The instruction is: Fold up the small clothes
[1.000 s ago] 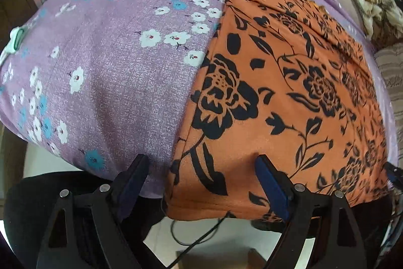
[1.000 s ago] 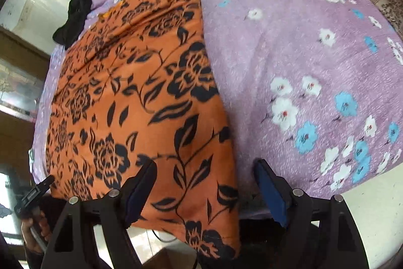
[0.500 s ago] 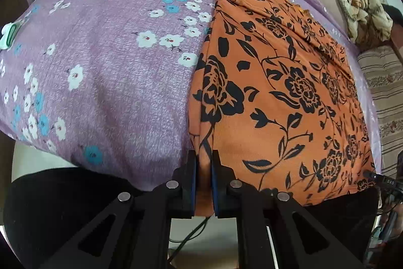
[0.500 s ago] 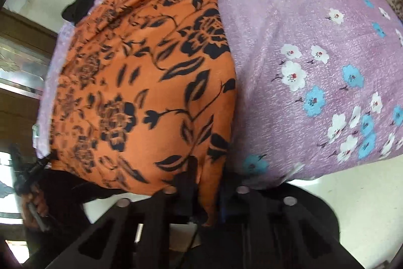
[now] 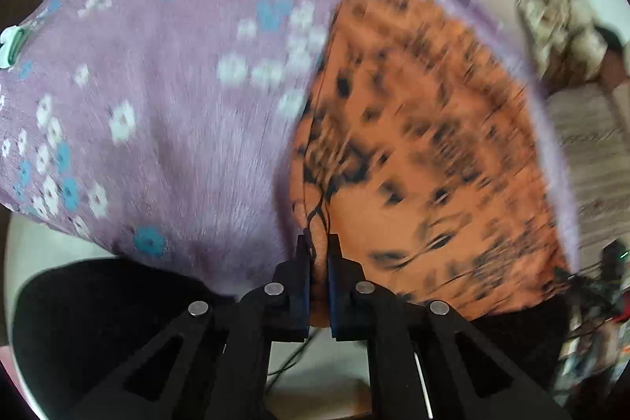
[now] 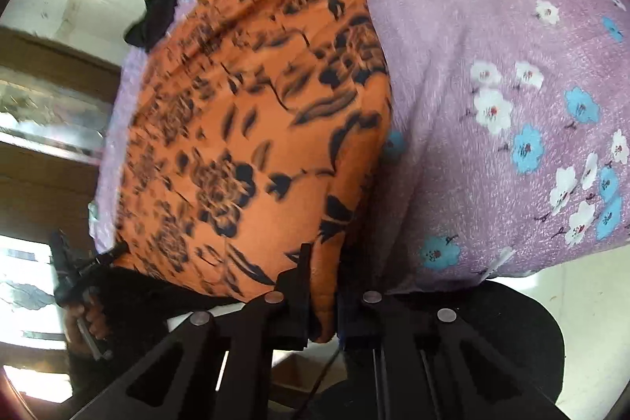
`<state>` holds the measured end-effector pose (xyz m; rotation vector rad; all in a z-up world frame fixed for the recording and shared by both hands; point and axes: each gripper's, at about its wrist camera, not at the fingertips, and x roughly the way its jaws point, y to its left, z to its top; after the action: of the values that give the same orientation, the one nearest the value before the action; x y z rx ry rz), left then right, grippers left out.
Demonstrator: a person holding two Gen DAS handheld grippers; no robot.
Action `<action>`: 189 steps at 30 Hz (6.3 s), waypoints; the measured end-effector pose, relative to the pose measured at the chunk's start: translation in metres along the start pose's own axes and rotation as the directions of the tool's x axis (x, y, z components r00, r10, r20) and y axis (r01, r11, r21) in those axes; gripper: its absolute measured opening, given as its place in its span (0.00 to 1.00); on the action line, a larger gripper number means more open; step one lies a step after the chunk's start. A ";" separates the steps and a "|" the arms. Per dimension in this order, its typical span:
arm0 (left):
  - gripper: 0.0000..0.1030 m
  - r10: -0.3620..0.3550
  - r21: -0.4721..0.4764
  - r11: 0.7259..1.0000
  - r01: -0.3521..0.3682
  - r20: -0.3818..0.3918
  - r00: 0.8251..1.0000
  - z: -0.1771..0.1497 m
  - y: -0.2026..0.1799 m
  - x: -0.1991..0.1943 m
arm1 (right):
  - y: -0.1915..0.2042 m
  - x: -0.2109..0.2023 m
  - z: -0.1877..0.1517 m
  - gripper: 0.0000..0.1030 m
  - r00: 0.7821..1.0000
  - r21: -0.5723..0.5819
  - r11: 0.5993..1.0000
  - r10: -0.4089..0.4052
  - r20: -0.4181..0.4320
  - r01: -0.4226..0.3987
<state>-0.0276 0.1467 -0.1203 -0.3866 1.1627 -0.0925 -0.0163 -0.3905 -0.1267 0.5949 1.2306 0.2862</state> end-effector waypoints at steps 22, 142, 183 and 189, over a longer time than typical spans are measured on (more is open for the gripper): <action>0.04 -0.026 0.098 0.995 0.004 0.222 0.975 0.143 -0.052 -0.033 | 0.007 -0.040 0.119 0.08 0.914 0.086 0.936 0.310 0.264 -0.342; 0.16 0.061 -0.095 0.994 -0.052 0.091 0.994 0.101 -0.034 0.084 | 0.003 0.037 0.071 0.51 0.975 0.362 0.932 -0.102 0.199 0.023; 0.69 -0.034 0.121 0.993 0.016 0.152 0.988 0.144 -0.069 0.056 | 0.187 0.120 0.107 0.69 0.960 -0.161 0.949 0.253 -0.120 -0.270; 0.69 0.016 0.126 0.992 -0.026 0.077 0.997 0.124 -0.059 0.091 | 0.232 0.196 0.181 0.69 0.961 -0.194 0.958 0.169 -0.219 -0.213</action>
<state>0.1286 0.0979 -0.1376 -0.2628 1.0797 -0.1317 0.2426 -0.1496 -0.1133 0.5055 1.3161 0.6492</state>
